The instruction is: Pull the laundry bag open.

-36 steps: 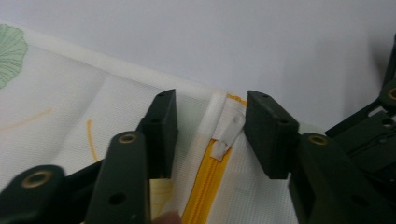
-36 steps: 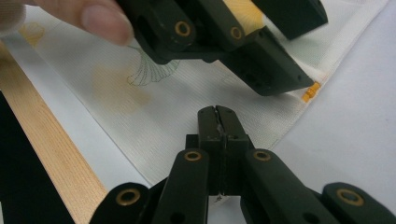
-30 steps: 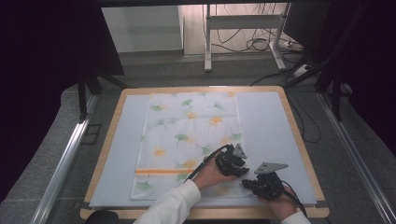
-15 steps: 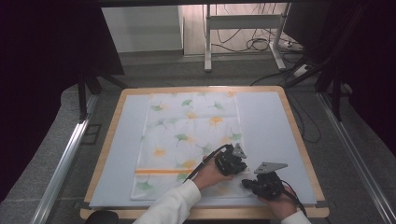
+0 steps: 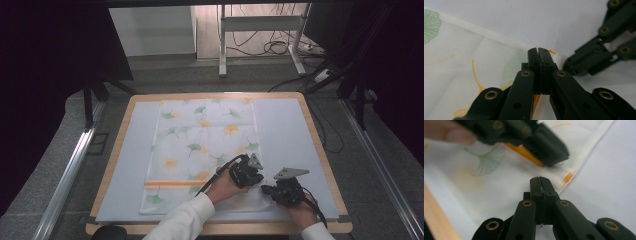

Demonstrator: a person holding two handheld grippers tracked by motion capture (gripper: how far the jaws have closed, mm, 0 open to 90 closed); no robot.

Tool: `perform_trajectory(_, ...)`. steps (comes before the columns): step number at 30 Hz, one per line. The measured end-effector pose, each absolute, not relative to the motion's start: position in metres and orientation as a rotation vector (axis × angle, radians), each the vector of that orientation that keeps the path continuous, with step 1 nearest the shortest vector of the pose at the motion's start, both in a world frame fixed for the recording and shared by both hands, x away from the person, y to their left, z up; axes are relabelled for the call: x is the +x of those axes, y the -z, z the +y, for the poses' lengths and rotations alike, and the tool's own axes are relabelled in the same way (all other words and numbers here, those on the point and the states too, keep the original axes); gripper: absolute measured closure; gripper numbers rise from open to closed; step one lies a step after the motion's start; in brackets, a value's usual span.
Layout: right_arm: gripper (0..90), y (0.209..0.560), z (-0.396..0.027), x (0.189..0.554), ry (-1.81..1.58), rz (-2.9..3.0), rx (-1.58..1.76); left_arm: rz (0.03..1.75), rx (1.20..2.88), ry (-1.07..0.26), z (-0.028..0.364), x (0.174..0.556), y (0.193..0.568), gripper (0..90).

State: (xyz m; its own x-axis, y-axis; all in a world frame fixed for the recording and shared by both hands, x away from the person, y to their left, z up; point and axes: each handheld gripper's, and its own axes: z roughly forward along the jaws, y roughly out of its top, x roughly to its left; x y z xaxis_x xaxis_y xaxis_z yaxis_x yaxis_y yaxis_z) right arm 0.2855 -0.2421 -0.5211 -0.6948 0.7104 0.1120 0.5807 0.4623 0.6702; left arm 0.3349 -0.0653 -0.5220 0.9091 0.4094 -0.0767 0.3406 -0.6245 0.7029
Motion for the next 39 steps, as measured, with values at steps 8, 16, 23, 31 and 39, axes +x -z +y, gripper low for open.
perform_trajectory(8, 89.6, 0.522, -0.243, 0.292, -1.074, 2.524, 1.198, 0.534, 2.318, -0.143, -0.065, 0.333, 0.521, 90.0)
perform_trajectory(16, 89.8, 0.522, -0.243, 0.293, -1.068, 2.528, 1.202, 0.54, 2.328, -0.128, -0.063, 0.334, 0.52, 90.0)
perform_trajectory(23, 89.8, 0.523, -0.243, 0.293, -1.07, 2.53, 1.201, 0.539, 2.337, -0.119, -0.06, 0.334, 0.519, 90.0)
perform_trajectory(31, 89.9, 0.522, -0.244, 0.293, -1.071, 2.534, 1.207, 0.534, 2.346, -0.121, -0.057, 0.333, 0.519, 90.0)
perform_trajectory(39, 89.9, 0.523, -0.244, 0.293, -1.072, 2.533, 1.201, 0.541, 2.345, -0.12, -0.055, 0.332, 0.519, 90.0)
